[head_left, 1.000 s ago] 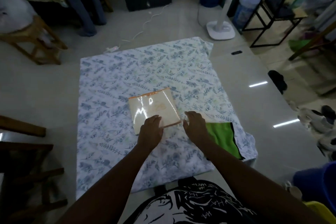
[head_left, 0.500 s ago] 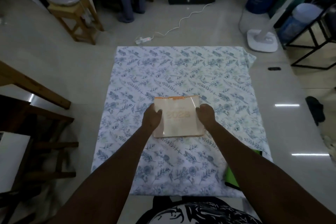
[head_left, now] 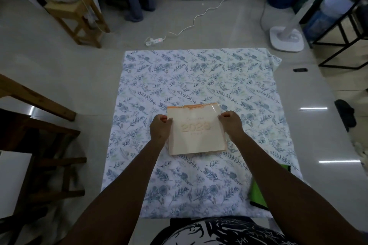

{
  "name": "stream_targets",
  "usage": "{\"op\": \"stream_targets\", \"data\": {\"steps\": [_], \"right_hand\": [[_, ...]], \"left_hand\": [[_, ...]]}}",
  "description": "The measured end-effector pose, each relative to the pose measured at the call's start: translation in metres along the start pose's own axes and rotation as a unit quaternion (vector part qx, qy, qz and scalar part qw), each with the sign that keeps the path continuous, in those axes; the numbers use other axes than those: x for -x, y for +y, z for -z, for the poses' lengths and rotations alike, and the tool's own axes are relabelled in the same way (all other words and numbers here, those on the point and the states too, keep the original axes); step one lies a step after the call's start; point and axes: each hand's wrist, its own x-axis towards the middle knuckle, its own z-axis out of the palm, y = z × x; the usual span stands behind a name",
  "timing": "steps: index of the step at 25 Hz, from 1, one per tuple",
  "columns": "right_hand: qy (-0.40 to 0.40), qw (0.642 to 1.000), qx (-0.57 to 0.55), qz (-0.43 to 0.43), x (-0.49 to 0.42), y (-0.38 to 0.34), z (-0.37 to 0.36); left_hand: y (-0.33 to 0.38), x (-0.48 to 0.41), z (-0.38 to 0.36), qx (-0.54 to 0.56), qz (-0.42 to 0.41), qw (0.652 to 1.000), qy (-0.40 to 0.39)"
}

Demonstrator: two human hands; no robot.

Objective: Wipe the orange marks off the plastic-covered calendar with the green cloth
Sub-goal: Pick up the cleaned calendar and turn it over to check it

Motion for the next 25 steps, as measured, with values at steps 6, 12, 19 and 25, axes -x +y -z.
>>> {"op": "stream_targets", "data": {"steps": [6, 12, 19, 25], "right_hand": [[-0.031, 0.996, -0.081, 0.001, 0.003, 0.000, 0.014], [-0.022, 0.982, -0.145, 0.116, 0.022, -0.011, 0.034], [0.048, 0.979, -0.042, 0.194, 0.041, -0.016, 0.051], [0.082, 0.970, 0.000, 0.228, 0.058, -0.005, 0.046]], "left_hand": [[0.000, -0.007, 0.016, 0.100, 0.017, 0.992, -0.081], [0.021, 0.005, 0.032, 0.095, -0.112, 0.985, -0.091], [0.035, 0.036, 0.038, 0.011, -0.261, 0.965, -0.011], [0.018, 0.051, 0.033, -0.036, -0.275, 0.961, 0.008]]}}
